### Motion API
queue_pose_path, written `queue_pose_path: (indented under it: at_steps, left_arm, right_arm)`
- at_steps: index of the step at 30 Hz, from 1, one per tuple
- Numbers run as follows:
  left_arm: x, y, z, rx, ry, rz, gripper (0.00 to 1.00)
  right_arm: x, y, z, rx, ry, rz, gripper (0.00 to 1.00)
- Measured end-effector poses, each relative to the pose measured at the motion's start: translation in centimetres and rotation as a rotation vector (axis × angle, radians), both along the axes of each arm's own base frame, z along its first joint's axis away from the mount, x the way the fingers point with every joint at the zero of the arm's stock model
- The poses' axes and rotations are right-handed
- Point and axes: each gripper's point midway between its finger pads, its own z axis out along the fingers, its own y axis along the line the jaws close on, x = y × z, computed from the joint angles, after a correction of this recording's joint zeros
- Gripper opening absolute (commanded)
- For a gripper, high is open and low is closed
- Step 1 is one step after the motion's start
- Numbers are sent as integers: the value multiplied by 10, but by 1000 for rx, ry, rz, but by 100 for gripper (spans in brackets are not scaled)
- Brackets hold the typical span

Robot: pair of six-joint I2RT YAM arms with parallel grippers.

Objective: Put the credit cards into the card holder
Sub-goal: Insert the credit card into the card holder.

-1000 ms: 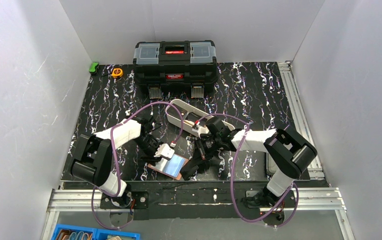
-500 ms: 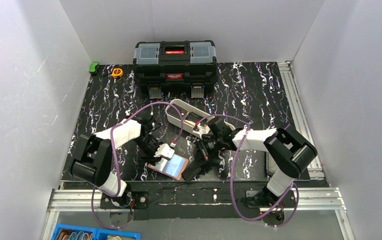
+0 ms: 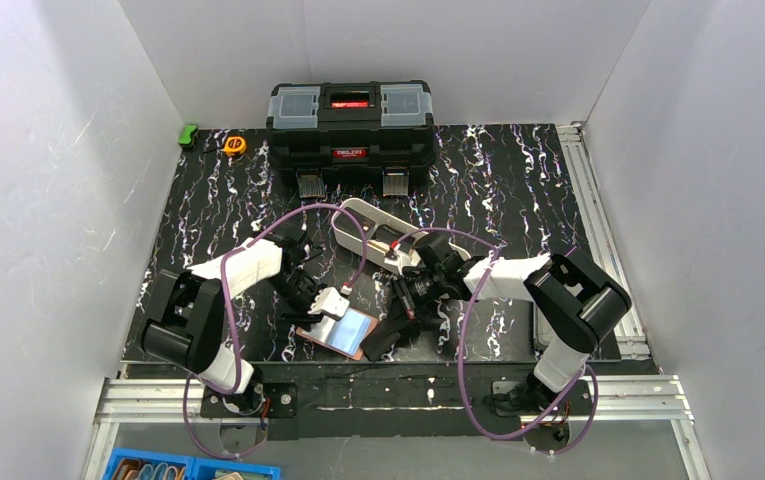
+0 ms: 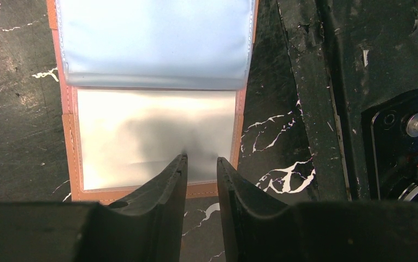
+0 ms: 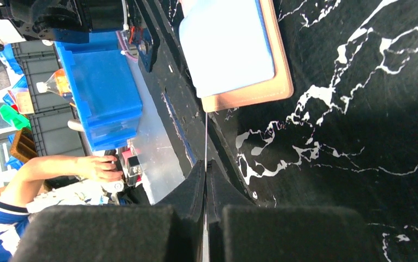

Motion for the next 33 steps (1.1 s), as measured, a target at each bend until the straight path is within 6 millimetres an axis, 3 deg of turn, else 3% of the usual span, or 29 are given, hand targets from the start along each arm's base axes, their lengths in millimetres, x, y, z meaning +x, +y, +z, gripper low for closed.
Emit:
queue_pose_path:
  at_steps: [15, 33]
  left_arm:
    - [0, 0, 0, 0, -1, 0, 25]
    - [1, 0, 0, 2, -5, -1, 24]
  right_arm:
    - [11, 11, 1, 23, -19, -28, 1]
    - [19, 7, -6, -27, -80, -37, 1]
